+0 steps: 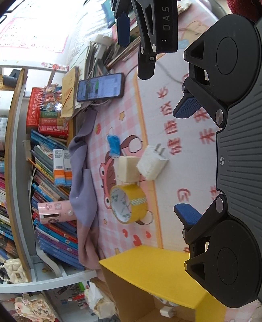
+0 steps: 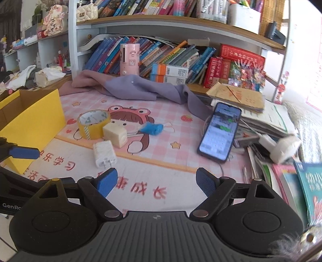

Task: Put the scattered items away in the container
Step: 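Grasp white charger with left gripper while right gripper grasps cream soap bar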

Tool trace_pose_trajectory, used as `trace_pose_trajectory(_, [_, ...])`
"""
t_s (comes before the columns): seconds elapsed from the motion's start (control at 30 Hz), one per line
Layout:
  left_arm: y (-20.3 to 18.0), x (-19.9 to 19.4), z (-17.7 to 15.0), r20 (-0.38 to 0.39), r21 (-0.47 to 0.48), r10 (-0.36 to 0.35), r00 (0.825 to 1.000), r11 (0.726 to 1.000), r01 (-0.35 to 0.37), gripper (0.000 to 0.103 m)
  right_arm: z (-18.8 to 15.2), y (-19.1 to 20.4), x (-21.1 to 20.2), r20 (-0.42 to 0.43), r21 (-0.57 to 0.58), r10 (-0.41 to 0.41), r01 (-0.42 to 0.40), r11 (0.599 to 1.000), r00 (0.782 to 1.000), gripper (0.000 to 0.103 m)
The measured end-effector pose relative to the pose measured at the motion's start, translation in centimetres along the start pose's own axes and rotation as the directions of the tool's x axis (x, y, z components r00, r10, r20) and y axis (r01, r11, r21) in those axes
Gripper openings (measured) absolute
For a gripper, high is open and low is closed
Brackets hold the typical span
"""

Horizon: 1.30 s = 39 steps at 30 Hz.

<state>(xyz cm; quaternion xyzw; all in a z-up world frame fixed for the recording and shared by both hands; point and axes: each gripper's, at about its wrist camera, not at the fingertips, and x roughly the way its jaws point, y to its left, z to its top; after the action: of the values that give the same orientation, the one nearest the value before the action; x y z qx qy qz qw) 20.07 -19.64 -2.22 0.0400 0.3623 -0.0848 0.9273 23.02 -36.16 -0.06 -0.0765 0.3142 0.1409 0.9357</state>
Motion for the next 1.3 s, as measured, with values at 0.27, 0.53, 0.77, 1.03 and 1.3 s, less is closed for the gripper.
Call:
trace_pose_trajectory(0.27, [-0.9, 2.9, 1.9, 0.012, -0.022, 0.029, 0.999, 0.999, -0.029, 0.092, 1.9, -2.3, 3.3, -0.016, -0.018, 0.051, -0.051, 0.999, 0.999, 0.084])
trace_pose_trajectory(0.53, [-0.8, 6.9, 3.5, -0.013, -0.048, 0.057, 0.998, 0.997, -0.057, 0.088, 3.5, -3.6, 6.3, -0.035, 0.003, 0.099, -0.099, 0.995, 0.994, 0.083])
trace_pose_trajectory(0.77, [-1.1, 10.3, 4.0, -0.048, -0.084, 0.068, 0.997, 0.994, -0.072, 0.078, 3.5, -4.1, 7.8, -0.069, -0.003, 0.113, -0.114, 0.994, 0.991, 0.083])
trace_pose_trajectory(1.03, [-0.7, 11.7, 4.0, -0.070, -0.128, 0.096, 0.993, 0.986, -0.105, 0.062, 4.0, -4.6, 9.1, -0.086, 0.008, 0.123, -0.123, 0.992, 0.989, 0.083])
trace_pose_trajectory(1.3, [0.3, 12.2, 2.9, -0.114, -0.165, 0.084, 0.990, 0.981, -0.102, 0.042, 4.9, -3.3, 10.6, -0.084, -0.016, 0.171, -0.173, 0.985, 0.982, 0.083])
